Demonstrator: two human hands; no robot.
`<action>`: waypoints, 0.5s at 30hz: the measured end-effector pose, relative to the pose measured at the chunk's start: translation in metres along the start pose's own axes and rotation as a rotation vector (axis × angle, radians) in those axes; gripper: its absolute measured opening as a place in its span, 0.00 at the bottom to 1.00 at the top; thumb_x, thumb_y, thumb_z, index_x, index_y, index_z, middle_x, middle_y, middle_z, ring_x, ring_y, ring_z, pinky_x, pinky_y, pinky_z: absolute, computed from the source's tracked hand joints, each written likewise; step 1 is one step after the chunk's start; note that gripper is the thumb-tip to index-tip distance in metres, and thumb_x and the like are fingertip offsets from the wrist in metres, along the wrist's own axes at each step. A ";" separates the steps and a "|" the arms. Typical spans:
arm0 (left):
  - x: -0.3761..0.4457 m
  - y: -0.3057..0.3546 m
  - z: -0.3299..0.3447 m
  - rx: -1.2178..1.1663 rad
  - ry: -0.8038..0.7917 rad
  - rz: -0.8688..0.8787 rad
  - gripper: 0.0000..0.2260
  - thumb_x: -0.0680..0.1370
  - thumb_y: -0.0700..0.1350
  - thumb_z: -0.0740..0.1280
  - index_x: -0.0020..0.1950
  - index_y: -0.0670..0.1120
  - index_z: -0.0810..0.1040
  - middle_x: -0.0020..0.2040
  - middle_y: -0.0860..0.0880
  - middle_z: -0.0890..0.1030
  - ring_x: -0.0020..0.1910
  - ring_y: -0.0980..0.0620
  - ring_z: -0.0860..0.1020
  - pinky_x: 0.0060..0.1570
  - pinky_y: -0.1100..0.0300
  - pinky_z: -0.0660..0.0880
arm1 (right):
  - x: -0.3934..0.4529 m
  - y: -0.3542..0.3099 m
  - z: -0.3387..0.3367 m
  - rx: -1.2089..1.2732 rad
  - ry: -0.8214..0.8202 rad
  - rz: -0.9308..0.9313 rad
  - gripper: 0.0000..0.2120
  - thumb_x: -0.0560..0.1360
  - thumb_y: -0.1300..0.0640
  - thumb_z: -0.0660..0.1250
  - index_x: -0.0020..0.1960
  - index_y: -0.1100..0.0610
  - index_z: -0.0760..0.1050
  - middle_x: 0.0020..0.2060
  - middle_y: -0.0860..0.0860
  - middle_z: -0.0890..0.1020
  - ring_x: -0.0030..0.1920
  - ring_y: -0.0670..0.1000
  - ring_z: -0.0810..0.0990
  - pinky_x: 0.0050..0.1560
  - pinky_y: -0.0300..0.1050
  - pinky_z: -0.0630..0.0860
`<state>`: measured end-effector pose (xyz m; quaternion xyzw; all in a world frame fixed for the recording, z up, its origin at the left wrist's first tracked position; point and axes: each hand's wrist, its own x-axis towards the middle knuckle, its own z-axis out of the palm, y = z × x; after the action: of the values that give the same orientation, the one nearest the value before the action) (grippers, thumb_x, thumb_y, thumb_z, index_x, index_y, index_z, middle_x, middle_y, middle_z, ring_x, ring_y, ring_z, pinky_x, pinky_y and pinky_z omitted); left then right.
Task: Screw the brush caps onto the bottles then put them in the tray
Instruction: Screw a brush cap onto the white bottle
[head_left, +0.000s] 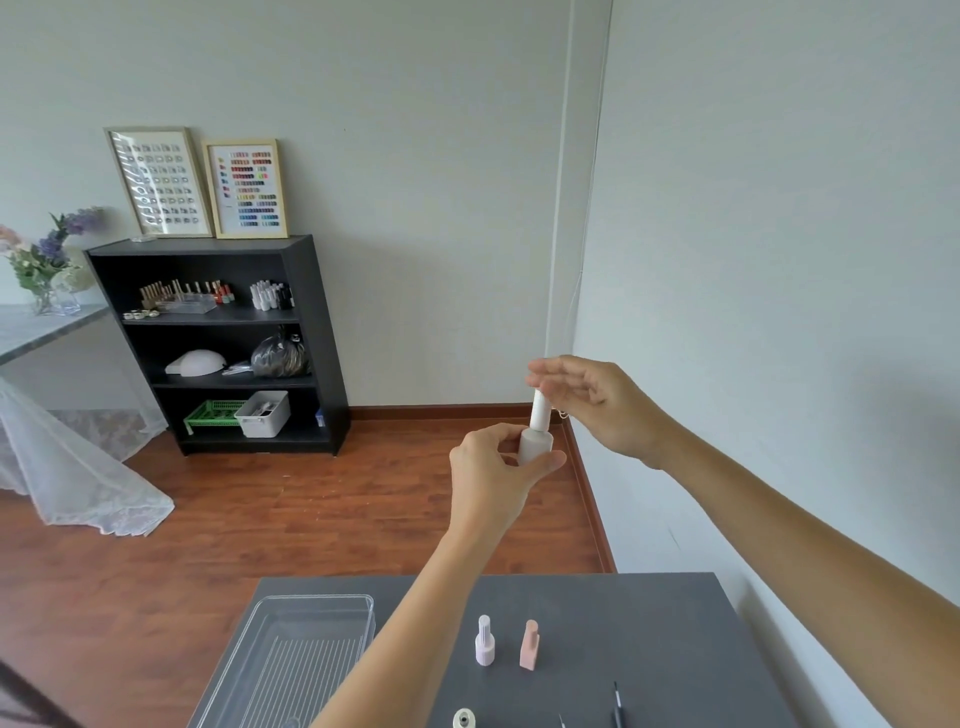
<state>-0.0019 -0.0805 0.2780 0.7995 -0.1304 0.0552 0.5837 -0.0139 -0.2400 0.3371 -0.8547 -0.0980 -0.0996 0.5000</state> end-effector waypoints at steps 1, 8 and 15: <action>0.000 -0.001 0.000 -0.003 -0.001 -0.004 0.14 0.65 0.52 0.81 0.48 0.52 0.84 0.36 0.56 0.84 0.29 0.67 0.76 0.31 0.76 0.71 | -0.001 0.002 -0.002 0.089 -0.046 -0.010 0.14 0.79 0.54 0.66 0.64 0.55 0.78 0.58 0.47 0.84 0.59 0.42 0.81 0.62 0.39 0.76; -0.001 -0.001 0.004 -0.021 -0.008 0.008 0.14 0.66 0.51 0.80 0.48 0.50 0.85 0.33 0.56 0.82 0.29 0.65 0.75 0.30 0.76 0.70 | 0.002 0.008 0.004 0.063 0.149 -0.046 0.07 0.69 0.57 0.78 0.44 0.56 0.81 0.39 0.50 0.85 0.40 0.48 0.83 0.46 0.45 0.80; 0.001 0.000 0.001 -0.003 -0.029 -0.002 0.14 0.68 0.56 0.78 0.51 0.54 0.84 0.37 0.54 0.86 0.34 0.54 0.80 0.33 0.66 0.73 | -0.001 0.012 0.001 0.144 -0.077 -0.003 0.18 0.78 0.54 0.67 0.68 0.51 0.73 0.62 0.45 0.81 0.63 0.40 0.78 0.61 0.33 0.75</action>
<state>-0.0009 -0.0816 0.2778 0.7995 -0.1380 0.0430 0.5830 -0.0112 -0.2450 0.3264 -0.8197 -0.1251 -0.0601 0.5557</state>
